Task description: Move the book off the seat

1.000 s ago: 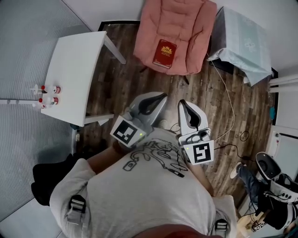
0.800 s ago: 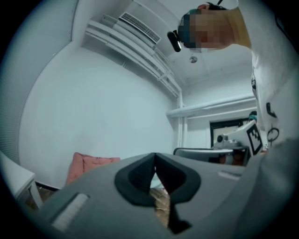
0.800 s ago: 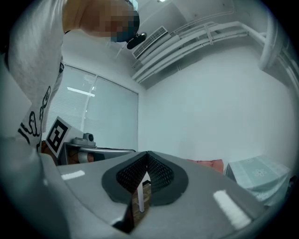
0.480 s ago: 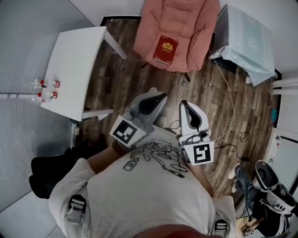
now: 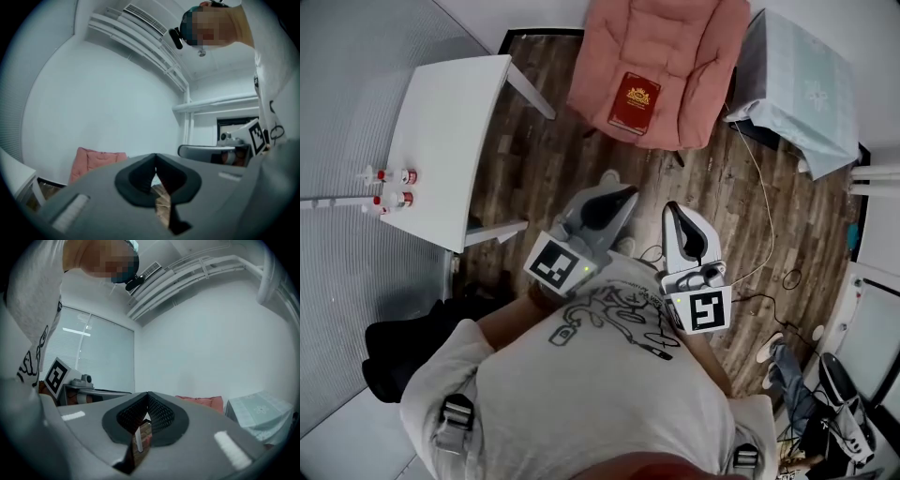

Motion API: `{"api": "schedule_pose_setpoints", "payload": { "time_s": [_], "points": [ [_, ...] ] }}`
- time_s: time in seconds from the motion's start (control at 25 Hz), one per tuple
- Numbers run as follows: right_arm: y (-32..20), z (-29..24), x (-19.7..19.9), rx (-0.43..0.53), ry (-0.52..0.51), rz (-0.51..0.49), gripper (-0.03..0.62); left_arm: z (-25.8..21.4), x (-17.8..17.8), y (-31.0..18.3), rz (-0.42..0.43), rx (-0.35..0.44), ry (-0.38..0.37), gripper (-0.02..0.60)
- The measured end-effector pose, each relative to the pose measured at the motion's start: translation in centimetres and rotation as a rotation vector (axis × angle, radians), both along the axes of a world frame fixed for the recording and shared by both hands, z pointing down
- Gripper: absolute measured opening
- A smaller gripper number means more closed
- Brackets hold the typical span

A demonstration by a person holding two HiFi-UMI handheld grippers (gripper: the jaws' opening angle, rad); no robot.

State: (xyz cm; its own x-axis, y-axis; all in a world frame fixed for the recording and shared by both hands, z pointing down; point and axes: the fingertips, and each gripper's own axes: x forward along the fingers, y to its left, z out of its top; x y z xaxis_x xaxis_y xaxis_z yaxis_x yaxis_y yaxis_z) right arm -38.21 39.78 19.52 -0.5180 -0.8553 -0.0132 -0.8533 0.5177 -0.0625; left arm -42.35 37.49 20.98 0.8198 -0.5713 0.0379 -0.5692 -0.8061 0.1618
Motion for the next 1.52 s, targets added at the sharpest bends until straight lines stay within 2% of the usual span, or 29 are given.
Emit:
{"api": "schedule_pose_setpoints", "payload": {
  "time_s": [0.4,0.56,1.0,1.24,1.52],
  "points": [
    [-10.3,1.2,-1.7,-0.037,0.021,0.007,0.006,0.9,-1.7,-10.6,0.008,-0.017,0.01,0.002],
    [-15.7,1.5,-3.4,-0.058,0.027,0.042,0.006,1.3,-3.5,-16.0,0.021,-0.02,0.015,0.002],
    [-29.4,1.9,-8.1,-0.087,0.069,0.048,0.006,1.3,-8.1,-29.4,0.045,-0.018,0.014,0.003],
    [-34.2,2.5,-10.1,-0.096,0.087,0.058,0.006,2.3,-10.0,-33.7,0.054,-0.036,0.027,0.003],
    [-37.1,3.8,-9.5,-0.118,0.094,0.069,0.006,3.8,-9.1,-36.7,0.075,-0.062,0.036,0.003]
  ]
}}
